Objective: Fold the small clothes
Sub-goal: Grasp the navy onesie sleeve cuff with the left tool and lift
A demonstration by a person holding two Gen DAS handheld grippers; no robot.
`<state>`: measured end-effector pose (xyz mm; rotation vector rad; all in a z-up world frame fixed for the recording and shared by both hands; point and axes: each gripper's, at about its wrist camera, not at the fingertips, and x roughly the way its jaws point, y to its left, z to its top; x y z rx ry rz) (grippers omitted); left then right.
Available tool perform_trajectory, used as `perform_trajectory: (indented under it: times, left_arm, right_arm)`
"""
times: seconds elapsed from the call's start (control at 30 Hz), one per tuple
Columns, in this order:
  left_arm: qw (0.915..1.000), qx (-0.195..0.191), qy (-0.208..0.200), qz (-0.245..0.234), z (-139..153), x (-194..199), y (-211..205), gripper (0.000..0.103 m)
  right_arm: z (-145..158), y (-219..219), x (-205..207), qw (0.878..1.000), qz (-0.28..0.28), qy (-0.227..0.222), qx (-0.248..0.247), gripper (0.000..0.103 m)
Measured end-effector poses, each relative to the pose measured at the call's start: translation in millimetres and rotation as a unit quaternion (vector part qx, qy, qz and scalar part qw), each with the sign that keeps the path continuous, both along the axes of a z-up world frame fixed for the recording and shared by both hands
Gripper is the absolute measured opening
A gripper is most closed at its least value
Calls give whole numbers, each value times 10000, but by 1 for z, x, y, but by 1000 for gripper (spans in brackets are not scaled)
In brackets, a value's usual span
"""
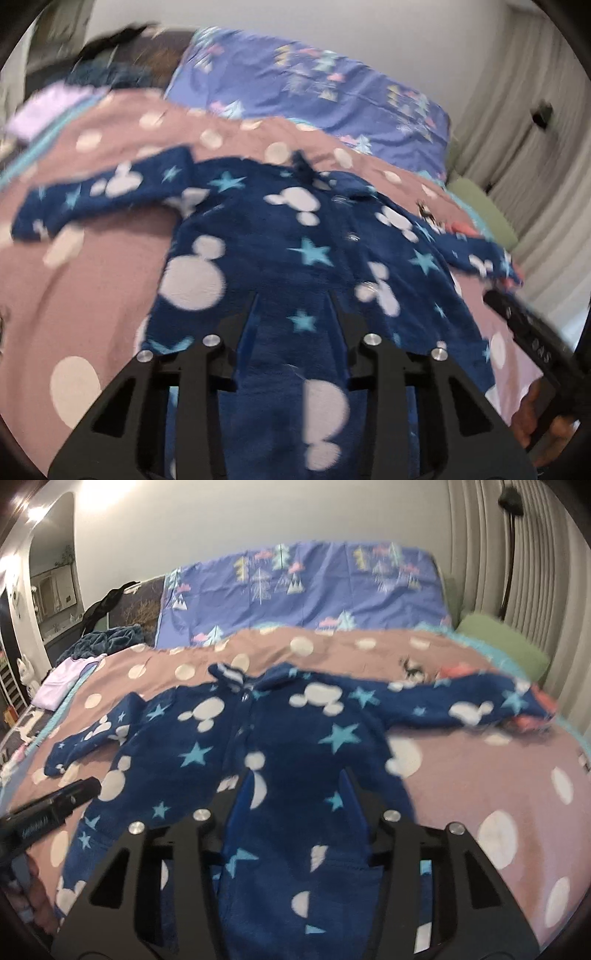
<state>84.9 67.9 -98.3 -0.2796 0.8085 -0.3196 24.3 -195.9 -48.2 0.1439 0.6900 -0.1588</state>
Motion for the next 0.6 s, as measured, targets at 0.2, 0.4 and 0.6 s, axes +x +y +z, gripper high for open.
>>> perform_trajectory:
  times: [0.2,0.4,0.6]
  left_arm:
    - [9806,-1419,469,1273,-48,35,110,36]
    - [9327,-2201,591,2794,-81,66,219,36]
    - [8931,-2397,846,3712,-107,97,275,36]
  right_arm:
    - [-22,-11,14,9996,-6,166,222,53]
    - [-33,-16,29,9984,170,193,502,62]
    - [-34,-11,41,9987,379,32,330,71]
